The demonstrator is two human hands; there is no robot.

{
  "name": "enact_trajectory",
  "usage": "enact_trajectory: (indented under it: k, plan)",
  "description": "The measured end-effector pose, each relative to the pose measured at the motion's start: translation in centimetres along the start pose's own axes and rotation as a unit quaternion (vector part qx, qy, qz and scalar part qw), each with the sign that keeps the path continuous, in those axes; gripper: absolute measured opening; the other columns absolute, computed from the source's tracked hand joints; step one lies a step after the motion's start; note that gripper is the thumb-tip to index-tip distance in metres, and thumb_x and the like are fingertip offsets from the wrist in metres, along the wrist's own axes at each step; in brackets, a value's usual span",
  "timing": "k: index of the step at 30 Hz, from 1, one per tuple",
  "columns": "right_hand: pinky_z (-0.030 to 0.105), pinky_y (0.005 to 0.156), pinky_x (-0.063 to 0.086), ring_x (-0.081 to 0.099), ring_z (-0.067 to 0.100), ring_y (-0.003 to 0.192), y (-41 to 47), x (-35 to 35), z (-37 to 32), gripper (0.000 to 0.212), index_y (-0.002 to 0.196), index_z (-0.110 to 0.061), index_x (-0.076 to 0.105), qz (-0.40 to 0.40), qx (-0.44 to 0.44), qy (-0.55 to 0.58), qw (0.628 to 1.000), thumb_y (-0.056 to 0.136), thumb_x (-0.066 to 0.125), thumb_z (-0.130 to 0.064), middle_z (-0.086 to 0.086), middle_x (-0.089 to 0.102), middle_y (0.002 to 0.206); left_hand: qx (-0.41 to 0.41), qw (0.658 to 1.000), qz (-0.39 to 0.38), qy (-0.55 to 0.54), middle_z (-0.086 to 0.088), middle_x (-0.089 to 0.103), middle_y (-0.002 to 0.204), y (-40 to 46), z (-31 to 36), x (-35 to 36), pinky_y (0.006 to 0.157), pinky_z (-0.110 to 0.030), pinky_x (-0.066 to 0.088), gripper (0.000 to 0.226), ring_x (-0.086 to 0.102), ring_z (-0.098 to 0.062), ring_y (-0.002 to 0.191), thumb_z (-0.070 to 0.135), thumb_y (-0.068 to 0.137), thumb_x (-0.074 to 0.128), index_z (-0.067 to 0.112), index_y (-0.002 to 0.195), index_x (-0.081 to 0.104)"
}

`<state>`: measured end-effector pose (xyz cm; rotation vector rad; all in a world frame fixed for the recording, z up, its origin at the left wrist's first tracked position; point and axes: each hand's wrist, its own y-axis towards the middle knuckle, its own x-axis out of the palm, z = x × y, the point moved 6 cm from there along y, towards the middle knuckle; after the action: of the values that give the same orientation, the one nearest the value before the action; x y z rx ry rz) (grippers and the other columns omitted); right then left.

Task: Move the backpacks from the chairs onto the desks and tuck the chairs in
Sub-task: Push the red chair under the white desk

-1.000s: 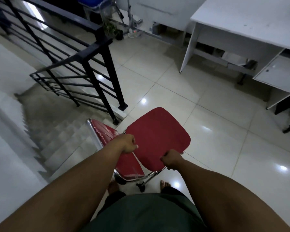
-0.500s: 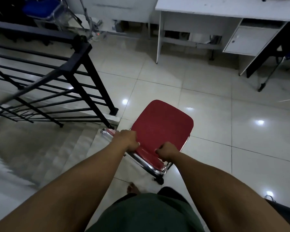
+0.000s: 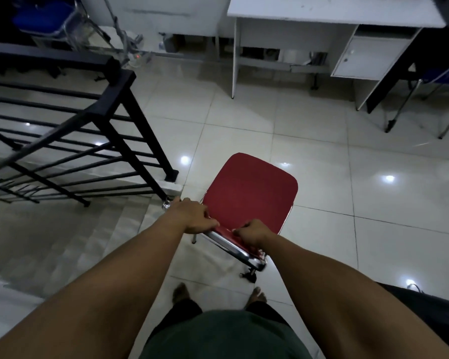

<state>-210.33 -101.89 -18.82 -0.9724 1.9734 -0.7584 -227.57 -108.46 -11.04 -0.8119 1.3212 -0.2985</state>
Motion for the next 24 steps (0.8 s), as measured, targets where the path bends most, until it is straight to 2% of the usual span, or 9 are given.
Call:
enact_trajectory:
  k: [3,6,8,11,15,17,19,21,24]
  plan:
    - [0.029,0.065,0.047,0.059,0.021,0.073,-0.4,0.6,-0.8,0.026,0.087,-0.010,0.072,0.020,0.001,0.034,0.999,0.089,0.068,-0.036,0.009,0.066,0.082,0.072,0.996,-0.045,0.007,0.007,0.056,0.134,-0.4,-1.0,-0.4,0.108,-0.044,0.025,0.083,0.042,-0.023,0.128,0.092,0.063,0.047,0.042,0.129,0.054]
    - [0.034,0.074,0.049,0.061,0.028,0.083,-1.2,1.6,-1.6,0.031,0.092,-0.005,0.071,0.044,0.002,0.016,0.999,0.093,0.063,-0.035,0.013,0.065,0.089,0.148,0.984,-0.047,0.086,0.009,0.053,0.134,-0.4,-1.7,0.2,0.105,-0.041,0.027,0.090,0.041,-0.021,0.125,0.080,0.060,0.068,0.042,0.137,0.043]
    - [0.032,0.075,0.045,0.059,0.030,0.086,-2.0,1.7,-2.0,0.042,0.099,-0.003,0.070,0.074,0.003,-0.018,0.997,0.097,0.056,-0.042,0.015,0.066,0.095,0.171,0.977,-0.010,0.127,0.005,0.052,0.134,0.1,-1.9,0.5,0.104,-0.041,0.029,0.081,0.043,-0.022,0.123,0.063,0.070,0.074,0.038,0.138,0.040]
    - [0.031,0.077,0.043,0.059,0.027,0.087,-3.7,1.6,-2.7,0.068,0.102,-0.010,0.073,0.115,-0.028,-0.012,0.993,0.095,0.039,-0.068,0.013,0.069,0.103,0.176,0.975,0.032,0.133,0.000,0.050,0.134,0.9,-1.9,0.8,0.106,-0.047,0.031,0.057,0.046,-0.026,0.123,0.042,0.085,0.067,0.035,0.137,0.043]
    - [0.032,0.065,0.047,0.059,0.016,0.072,-7.2,3.1,-3.5,0.074,0.089,-0.031,0.064,0.137,-0.113,-0.107,0.978,0.075,0.027,-0.093,-0.007,0.063,0.080,0.180,0.976,0.049,0.111,0.000,0.062,0.116,1.1,-2.1,0.9,0.088,-0.041,0.044,0.032,0.058,-0.023,0.102,0.030,0.090,0.058,0.033,0.122,0.052]
    - [0.033,0.066,0.051,0.060,0.017,0.074,-8.2,3.9,-3.4,0.059,0.099,-0.031,0.059,0.172,-0.137,-0.250,0.943,0.078,0.042,-0.084,-0.008,0.064,0.087,0.184,0.974,0.065,0.118,-0.002,0.063,0.110,0.9,-2.1,1.1,0.082,-0.038,0.048,0.031,0.060,-0.023,0.096,0.032,0.090,0.058,0.032,0.121,0.053]
    - [0.035,0.069,0.049,0.062,0.024,0.082,-8.1,4.0,-3.3,0.030,0.107,-0.027,0.057,0.213,-0.138,-0.339,0.906,0.087,0.058,-0.049,-0.002,0.066,0.098,0.177,0.974,0.078,0.117,-0.002,0.063,0.110,1.0,-2.2,1.2,0.084,-0.039,0.049,0.032,0.060,-0.024,0.097,0.035,0.089,0.060,0.032,0.121,0.054]
    - [0.035,0.066,0.047,0.062,0.028,0.079,-8.0,3.7,-3.6,0.021,0.106,-0.025,0.057,0.227,-0.134,-0.360,0.895,0.084,0.057,-0.024,0.002,0.067,0.097,0.168,0.975,0.084,0.115,-0.003,0.062,0.111,1.1,-2.2,1.4,0.085,-0.039,0.047,0.034,0.059,-0.025,0.099,0.033,0.088,0.061,0.032,0.121,0.055]
    - [0.035,0.064,0.051,0.060,0.026,0.070,-7.6,3.3,-4.0,0.020,0.104,-0.025,0.059,0.205,-0.154,-0.389,0.885,0.084,0.057,-0.020,0.002,0.066,0.089,0.149,0.981,0.078,0.094,-0.001,0.062,0.109,1.4,-2.3,1.2,0.082,-0.036,0.047,0.038,0.059,-0.024,0.097,0.027,0.083,0.063,0.032,0.120,0.057]
